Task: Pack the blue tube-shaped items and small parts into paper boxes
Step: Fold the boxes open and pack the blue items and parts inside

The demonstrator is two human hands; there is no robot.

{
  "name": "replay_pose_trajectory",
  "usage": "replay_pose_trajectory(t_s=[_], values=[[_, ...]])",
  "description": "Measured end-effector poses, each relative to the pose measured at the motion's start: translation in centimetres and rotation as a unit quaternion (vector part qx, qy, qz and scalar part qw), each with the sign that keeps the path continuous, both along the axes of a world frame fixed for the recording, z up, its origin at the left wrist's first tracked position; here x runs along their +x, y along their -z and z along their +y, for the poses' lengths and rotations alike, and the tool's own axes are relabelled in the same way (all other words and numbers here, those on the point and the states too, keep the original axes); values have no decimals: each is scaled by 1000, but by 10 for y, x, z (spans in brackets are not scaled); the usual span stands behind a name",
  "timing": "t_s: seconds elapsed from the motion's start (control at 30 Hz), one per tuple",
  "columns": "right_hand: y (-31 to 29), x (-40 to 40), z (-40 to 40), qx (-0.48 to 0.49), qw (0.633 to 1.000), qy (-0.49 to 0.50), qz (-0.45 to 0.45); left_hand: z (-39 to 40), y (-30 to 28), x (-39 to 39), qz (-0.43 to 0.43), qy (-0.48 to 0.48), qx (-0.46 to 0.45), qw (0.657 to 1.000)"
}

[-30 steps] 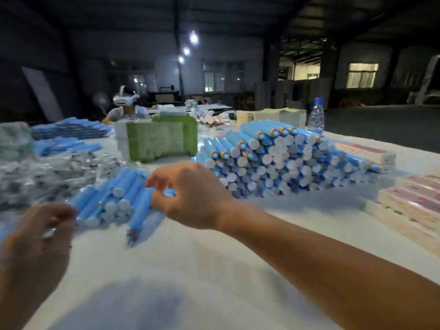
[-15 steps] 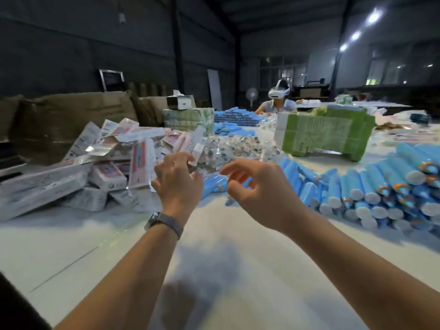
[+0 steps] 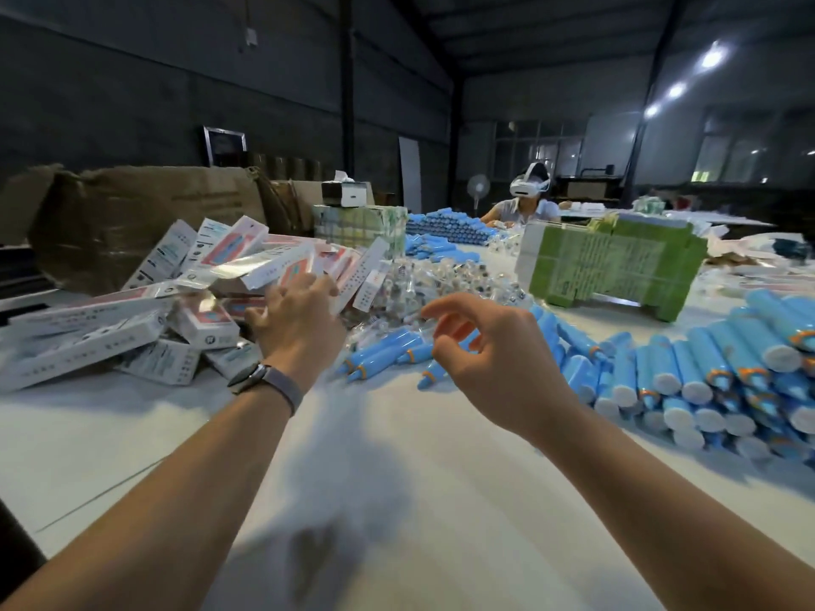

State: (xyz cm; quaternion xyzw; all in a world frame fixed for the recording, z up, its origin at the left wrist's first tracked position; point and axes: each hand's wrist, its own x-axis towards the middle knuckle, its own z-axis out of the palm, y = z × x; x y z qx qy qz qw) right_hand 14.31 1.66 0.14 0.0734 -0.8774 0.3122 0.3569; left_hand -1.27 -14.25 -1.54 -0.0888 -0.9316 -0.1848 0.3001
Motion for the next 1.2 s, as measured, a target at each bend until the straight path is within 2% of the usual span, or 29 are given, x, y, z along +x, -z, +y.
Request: replay_pose_trajectory(t_s=[0.07,0.13,0.17,0.2,0.23,0.27,0.33,0.37,0.4,0.43,0.47,0.57,0.6,0.63,0.67,0.73,0.8,0.87,0.93,0.97,1.07,1.2], values=[[-1,-2,11,14,1000,20,15,6,-19,24,59,51,15,997],[-3,-2,23,70,996,39,29,15,-36,54,122,131,20,984],[-4,-1,28,116,992,46,34,20,-45,68,115,187,34,975],[-4,-2,31,161,985,50,37,26,-54,81,64,249,73,964],[-3,1,35,194,979,56,36,35,-62,95,-36,317,139,937],[-3,2,38,209,975,59,35,43,-67,105,-157,375,223,886],[-3,6,44,211,974,64,44,54,-73,116,-366,424,351,751],[-3,10,48,193,978,64,50,58,-72,118,-425,439,390,688],[-3,15,52,149,986,65,47,63,-69,117,-453,451,421,644],[-4,21,57,91,993,71,31,69,-64,114,-451,458,443,625],[-5,25,63,40,996,81,5,76,-58,112,-426,462,454,632],[-9,32,76,-79,994,57,-47,93,-30,106,-274,468,439,717],[-10,34,77,-119,992,12,-47,96,-21,105,-239,485,422,728],[-12,35,75,-147,988,-37,-41,98,-12,105,-233,520,403,716],[-13,37,73,-160,983,-78,-36,99,-6,106,-250,561,386,688],[-13,38,67,-182,975,-121,-31,102,0,108,-318,618,397,600],[-13,37,67,-207,970,-118,-38,102,0,109,-380,640,410,527],[-12,34,69,-187,977,-88,-60,100,6,108,-410,651,408,491],[-7,31,72,-139,983,-77,-90,98,19,106,-414,642,420,490],[-4,30,73,-115,985,-80,-105,97,26,104,-405,629,427,508],[5,24,75,-86,981,-104,-138,94,36,101,-335,598,415,599],[9,19,87,-96,969,-142,-176,92,38,93,-202,566,458,655]])
